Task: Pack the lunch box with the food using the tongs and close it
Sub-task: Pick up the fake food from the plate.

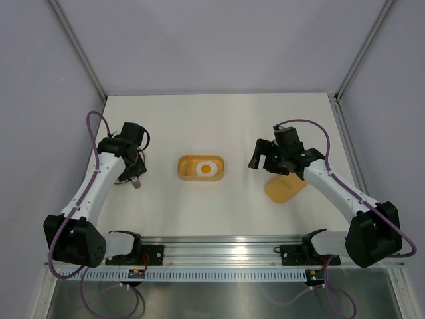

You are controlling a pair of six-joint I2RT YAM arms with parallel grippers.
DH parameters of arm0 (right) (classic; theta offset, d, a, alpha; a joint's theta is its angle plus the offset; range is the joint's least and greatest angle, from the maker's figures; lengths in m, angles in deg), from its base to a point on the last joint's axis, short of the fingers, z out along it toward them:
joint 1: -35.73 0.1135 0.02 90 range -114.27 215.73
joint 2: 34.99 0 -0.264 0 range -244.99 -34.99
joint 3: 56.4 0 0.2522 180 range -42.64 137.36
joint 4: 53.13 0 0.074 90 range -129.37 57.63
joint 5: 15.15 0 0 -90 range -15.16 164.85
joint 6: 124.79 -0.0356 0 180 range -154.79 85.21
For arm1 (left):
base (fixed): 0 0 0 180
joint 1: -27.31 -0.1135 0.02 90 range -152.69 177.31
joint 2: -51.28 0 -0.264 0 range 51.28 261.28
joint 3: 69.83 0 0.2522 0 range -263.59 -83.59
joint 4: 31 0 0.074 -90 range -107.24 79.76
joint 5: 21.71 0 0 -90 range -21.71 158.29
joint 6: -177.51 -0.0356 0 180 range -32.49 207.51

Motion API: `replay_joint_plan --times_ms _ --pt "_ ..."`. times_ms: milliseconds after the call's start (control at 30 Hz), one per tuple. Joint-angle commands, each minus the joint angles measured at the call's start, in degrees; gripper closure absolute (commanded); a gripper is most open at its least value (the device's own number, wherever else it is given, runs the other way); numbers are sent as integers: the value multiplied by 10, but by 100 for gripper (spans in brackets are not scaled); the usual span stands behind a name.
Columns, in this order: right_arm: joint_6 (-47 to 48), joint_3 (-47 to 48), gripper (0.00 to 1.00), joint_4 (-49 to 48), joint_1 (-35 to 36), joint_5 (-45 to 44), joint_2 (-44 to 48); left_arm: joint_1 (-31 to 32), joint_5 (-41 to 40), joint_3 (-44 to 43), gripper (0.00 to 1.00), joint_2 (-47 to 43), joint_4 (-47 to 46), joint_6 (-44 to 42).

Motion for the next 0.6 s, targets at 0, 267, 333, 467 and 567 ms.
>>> replay_joint_plan --times_ms 0,267,333,467,567 --pt "11 14 1 -15 -2 8 -3 -5 15 3 51 -9 -28 -7" --pt "12 13 1 -17 -3 9 -2 -8 30 16 51 -10 -41 -7" --pt "13 12 1 -17 -3 8 -4 -8 29 18 51 -9 -42 -6" --pt "14 11 0 -16 -3 9 -4 -9 24 25 51 -10 -42 -2" --pt "13 12 1 -17 -3 10 -6 -12 22 30 51 -9 -42 2"
